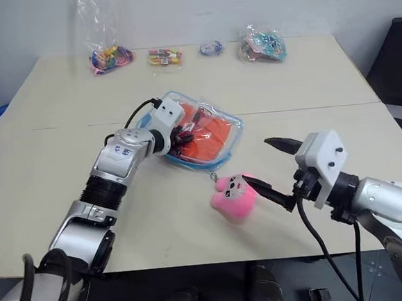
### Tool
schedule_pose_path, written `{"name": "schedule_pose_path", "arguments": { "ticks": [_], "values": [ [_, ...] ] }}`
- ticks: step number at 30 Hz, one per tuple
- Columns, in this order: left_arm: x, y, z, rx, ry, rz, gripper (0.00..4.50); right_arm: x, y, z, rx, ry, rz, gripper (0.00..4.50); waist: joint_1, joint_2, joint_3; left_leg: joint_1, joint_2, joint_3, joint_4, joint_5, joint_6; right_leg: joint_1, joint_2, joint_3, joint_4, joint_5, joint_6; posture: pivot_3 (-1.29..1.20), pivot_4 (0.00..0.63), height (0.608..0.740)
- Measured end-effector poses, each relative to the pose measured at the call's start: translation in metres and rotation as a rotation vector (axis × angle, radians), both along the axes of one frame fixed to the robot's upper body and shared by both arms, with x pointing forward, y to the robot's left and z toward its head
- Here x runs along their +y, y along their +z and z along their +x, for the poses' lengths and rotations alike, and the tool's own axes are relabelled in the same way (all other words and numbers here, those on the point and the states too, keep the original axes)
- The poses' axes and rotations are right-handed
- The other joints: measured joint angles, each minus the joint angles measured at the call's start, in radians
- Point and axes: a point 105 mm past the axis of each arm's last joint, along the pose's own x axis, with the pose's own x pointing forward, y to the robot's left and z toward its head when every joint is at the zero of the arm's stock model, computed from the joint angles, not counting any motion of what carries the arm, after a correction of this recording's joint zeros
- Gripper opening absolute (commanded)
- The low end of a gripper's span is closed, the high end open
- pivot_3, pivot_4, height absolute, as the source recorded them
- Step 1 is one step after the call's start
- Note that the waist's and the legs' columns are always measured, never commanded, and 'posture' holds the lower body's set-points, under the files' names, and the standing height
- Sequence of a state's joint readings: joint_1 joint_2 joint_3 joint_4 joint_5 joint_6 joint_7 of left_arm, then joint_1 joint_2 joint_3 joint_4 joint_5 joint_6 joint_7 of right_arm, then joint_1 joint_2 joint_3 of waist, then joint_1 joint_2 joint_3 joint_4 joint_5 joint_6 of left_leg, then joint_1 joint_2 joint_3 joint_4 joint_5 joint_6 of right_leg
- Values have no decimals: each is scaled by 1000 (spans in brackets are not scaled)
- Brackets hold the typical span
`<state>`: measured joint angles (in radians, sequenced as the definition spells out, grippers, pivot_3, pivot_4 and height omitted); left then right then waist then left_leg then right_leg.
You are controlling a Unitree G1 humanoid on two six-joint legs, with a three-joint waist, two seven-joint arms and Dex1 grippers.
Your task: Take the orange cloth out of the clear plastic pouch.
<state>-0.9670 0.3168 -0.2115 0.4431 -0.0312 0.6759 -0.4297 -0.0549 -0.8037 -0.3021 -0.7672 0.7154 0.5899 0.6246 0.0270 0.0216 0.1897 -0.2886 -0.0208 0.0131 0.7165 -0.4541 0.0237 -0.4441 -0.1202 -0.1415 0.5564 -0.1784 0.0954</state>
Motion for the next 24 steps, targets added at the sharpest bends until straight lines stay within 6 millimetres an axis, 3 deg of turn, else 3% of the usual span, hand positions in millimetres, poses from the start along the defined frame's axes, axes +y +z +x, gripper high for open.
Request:
{"name": "schedule_pose_path", "arguments": {
  "ticks": [1, 3, 5, 9, 12, 18, 21, 24],
  "values": [
    [7, 1, 1, -5, 26, -6, 645, 2, 2, 0, -7, 9, -1, 4500, 0, 0, 0, 0, 0, 0, 0, 0, 0, 0, 0, 0, 0, 0, 0, 0, 150, 740],
    [26, 6, 6, -25, 103, -25, 645, 6, 4, 1, -14, 31, -2, 4500, -2, 0, 0, 0, 1, 0, 0, 0, 0, -1, 1, 1, 0, 0, 0, 0, 150, 740],
    [57, 15, 10, -55, 218, -61, 645, 8, 7, 2, -22, 49, 1, 4500, -5, 0, 0, 1, 2, 0, 0, 0, -1, -1, 3, 3, 0, 0, 0, 0, 150, 740],
    [145, 29, 5, -131, 483, -89, 645, 15, 9, 2, -14, 113, 5, 4500, -9, 0, 0, 6, 4, -1, -1, -1, -2, -2, 4, 4, 0, 0, -1, 0, 150, 740],
    [204, 22, -10, -136, 656, -75, 645, 18, 9, 2, 6, 159, 12, 4500, -6, 0, 0, 6, 3, -2, 0, -1, -2, -3, 4, 5, 0, 0, -1, 0, 150, 740],
    [273, -6, -44, -99, 865, -55, 645, 28, 11, 0, 27, 278, 8, 4500, 4, -4, -1, 4, 2, -3, 1, -1, -2, -3, 3, 4, 0, 0, -1, 0, 150, 740],
    [306, -35, -71, -35, 976, -54, 1220, 26, 12, 7, 39, 298, 6, 4500, -6, -4, -1, 5, 3, -4, 0, -2, -2, -4, 4, 5, 0, 0, -1, 0, 150, 740],
    [311, -36, -79, -51, 995, -45, 2152, 26, 13, 11, 45, 310, 2, 4500, -2, -5, -1, 5, 4, -3, 0, -2, -3, -4, 4, 5, 0, 0, -1, 0, 150, 740]
  ]
}}
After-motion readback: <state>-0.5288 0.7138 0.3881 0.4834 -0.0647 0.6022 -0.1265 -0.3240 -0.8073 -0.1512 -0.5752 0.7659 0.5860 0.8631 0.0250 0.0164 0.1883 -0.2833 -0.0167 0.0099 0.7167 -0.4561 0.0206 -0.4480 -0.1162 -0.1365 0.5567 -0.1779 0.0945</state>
